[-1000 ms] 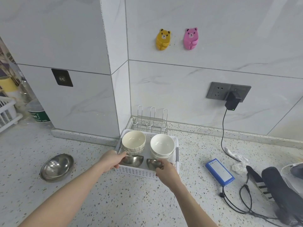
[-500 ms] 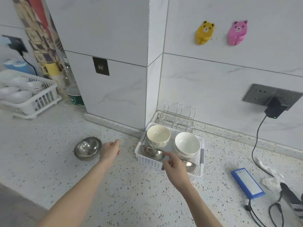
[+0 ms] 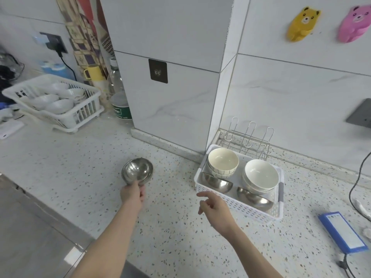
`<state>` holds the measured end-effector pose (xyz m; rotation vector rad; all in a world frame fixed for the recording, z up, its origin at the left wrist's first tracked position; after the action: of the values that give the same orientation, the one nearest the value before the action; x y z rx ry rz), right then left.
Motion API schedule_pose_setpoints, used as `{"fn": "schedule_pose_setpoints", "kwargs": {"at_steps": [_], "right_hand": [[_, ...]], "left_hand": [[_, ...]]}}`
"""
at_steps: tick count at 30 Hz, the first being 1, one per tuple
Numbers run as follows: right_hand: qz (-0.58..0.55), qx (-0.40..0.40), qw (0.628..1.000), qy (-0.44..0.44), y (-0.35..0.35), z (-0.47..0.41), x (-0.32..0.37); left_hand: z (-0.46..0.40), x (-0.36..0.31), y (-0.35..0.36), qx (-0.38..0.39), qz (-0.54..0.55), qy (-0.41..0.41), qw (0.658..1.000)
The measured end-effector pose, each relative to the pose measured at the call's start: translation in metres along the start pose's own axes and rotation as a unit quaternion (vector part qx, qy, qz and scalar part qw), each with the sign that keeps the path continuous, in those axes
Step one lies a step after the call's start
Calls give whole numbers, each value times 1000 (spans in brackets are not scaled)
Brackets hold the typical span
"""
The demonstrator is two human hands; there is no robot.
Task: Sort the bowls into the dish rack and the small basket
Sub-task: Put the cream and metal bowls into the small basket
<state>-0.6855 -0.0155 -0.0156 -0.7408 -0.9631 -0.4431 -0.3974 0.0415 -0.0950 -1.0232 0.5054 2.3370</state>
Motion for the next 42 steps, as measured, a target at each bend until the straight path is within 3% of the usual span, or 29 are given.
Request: {"fn": "schedule_pose_setpoints", "kwargs": {"at_steps": [5, 9, 15, 20, 30, 38, 42], "right_hand": [[7, -10, 1000, -8, -4, 0, -2], [-15, -40, 998, -50, -17, 3, 10], [-48, -56, 990, -118, -51, 9, 36], [-74, -42, 988, -130, -74, 15, 34], [-144, -136, 971, -135, -113, 28, 14], [-201, -166, 959, -111, -126, 35, 9], [-191, -167, 961, -108, -129, 35, 12]], "left_hand": [[19, -21, 8, -12, -30, 83, 996], [48, -39, 43, 73, -37, 139, 987], [92, -45, 112, 227, -125, 127, 957], [115, -32, 150, 305, -192, 94, 928], [131, -23, 183, 349, -289, 76, 888], [138, -40, 201, 326, -433, 156, 826], [143, -40, 214, 400, -415, 190, 795]]}}
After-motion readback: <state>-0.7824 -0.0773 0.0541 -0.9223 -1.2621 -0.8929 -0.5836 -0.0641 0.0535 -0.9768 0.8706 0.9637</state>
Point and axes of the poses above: each hand's wrist, its own z-axis away from the middle knuckle, its own y-axis out of the palm, x = y × z, the point moved 6 cm from there along -z, towards the middle knuckle, and after that the axes turned 12 degrees about x, right-handed, at the moved point
